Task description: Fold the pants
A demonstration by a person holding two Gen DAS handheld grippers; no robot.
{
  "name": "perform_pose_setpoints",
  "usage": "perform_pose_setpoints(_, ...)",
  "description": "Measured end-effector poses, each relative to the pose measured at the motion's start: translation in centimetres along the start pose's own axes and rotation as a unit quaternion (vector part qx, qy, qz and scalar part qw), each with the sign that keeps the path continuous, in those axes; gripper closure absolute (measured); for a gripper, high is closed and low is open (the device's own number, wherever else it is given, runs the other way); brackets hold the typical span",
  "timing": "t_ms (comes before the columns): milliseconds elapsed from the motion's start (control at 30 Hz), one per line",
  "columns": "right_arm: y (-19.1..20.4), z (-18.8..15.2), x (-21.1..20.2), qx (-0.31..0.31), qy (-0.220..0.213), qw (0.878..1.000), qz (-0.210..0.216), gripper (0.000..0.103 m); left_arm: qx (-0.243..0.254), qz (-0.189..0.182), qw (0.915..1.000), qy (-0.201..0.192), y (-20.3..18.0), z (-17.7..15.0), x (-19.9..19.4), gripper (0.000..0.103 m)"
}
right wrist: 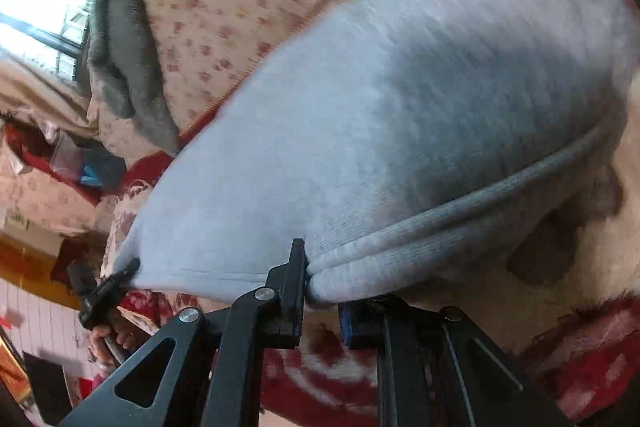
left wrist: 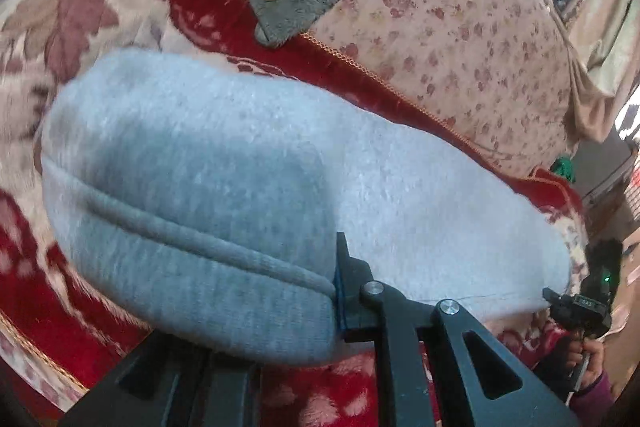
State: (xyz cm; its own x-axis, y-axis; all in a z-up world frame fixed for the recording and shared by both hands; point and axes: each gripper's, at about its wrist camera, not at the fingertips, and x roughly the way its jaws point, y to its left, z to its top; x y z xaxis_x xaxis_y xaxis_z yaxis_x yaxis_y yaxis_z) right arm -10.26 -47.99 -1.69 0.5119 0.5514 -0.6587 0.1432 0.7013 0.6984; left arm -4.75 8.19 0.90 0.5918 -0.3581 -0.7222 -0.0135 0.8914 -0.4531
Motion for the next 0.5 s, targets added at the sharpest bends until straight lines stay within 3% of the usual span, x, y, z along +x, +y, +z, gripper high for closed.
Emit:
perform_pose_setpoints(33, 0.3, 0.2, -0.3, -0.006, 0.001, 1.000, 0.002, 0.089, -0.005, -0.006, 1.0000, -0.005, 0.2, -0.1, -0.3, 0.087)
perform_pose_setpoints(100, 1.5, 0.3, -1.1, -0.041, -0.003, 0.999, -0.007, 0.089, -0.016, -0.003, 0.9997, -0.020, 0.7, -0.1, -0.8, 0.064)
perform_pose_setpoints(133, 1.8, 0.4, -1.3, -0.049, -0.004, 0.999, -0.008, 0.088, -0.028, -0.002, 0.9992, -0.031, 1.3, -0.2, -1.1, 0.059)
perform_pose_setpoints(200, 2.1, 0.5, -1.3, -0.059, -0.002, 0.998, -0.011, 0.088, -0.060, -0.001, 0.9972, -0.044, 2.5, -0.2, -1.6, 0.037)
perform_pose_setpoints(300, 2.2, 0.3, -0.8, -0.056, 0.027, 0.998, -0.032, 0.079, -0.121, -0.021, 0.9897, -0.073, 4.8, -0.6, -2.9, 0.029)
perform_pose_setpoints(367, 2.3, -0.3, -0.6, -0.046, 0.056, 0.997, -0.010, 0.055, -0.138, -0.016, 0.9864, -0.088, 5.8, -0.6, -3.8, 0.026)
perform_pose_setpoints(400, 2.6, -0.8, -0.3, -0.048, 0.078, 0.996, 0.014, 0.036, -0.139, -0.011, 0.9858, -0.093, 6.2, -0.5, -4.1, 0.026)
perform_pose_setpoints(500, 5.2, -2.5, 0.6, -0.104, 0.115, 0.988, 0.026, 0.033, -0.151, -0.009, 0.9839, -0.094, 7.0, -0.3, -4.2, 0.026)
